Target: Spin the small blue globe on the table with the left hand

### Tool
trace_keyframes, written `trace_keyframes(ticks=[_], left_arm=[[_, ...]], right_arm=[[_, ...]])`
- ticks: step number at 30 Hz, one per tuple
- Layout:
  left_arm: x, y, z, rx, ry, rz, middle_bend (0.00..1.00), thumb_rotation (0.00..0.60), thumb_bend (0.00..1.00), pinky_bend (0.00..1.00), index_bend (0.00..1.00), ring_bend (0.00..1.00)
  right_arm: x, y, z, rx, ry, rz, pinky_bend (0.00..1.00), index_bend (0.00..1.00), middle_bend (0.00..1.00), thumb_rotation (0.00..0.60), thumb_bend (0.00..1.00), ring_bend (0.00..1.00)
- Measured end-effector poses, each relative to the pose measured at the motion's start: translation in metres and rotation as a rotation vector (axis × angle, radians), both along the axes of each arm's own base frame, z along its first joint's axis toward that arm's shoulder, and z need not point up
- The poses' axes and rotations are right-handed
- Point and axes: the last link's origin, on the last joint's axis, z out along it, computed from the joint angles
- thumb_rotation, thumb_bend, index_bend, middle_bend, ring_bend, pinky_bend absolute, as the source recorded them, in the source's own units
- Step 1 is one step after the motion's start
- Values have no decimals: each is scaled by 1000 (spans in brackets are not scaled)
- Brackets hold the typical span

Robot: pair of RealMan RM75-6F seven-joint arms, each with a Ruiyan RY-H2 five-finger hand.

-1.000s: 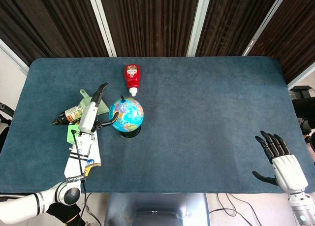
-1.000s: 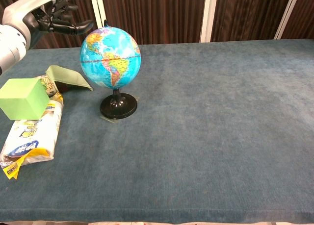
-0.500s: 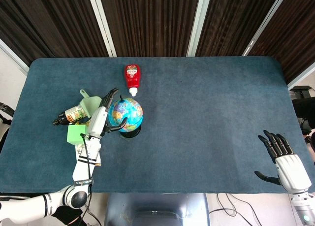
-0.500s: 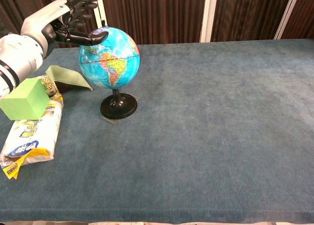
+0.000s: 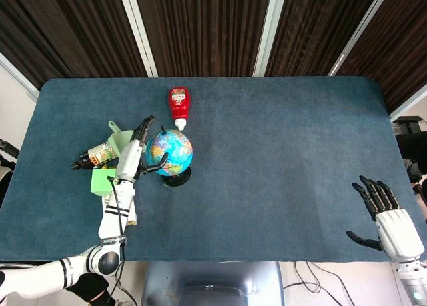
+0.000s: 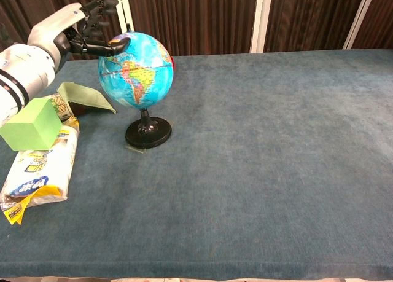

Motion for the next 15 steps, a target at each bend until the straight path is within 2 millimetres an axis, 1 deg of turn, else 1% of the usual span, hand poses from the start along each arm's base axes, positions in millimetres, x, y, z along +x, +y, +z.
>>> trace_keyframes(ticks=[4,15], left_arm=[[0,-1,0,1,-3,0,0,597,342,0,0,0],[-10,12,0,1,13,30,0,598,340,0,0,0]], right_arm=[[0,0,0,0,1,0,0,0,0,600,31,0],[0,0,1,-5,0,-2,0,0,0,600,31,0]])
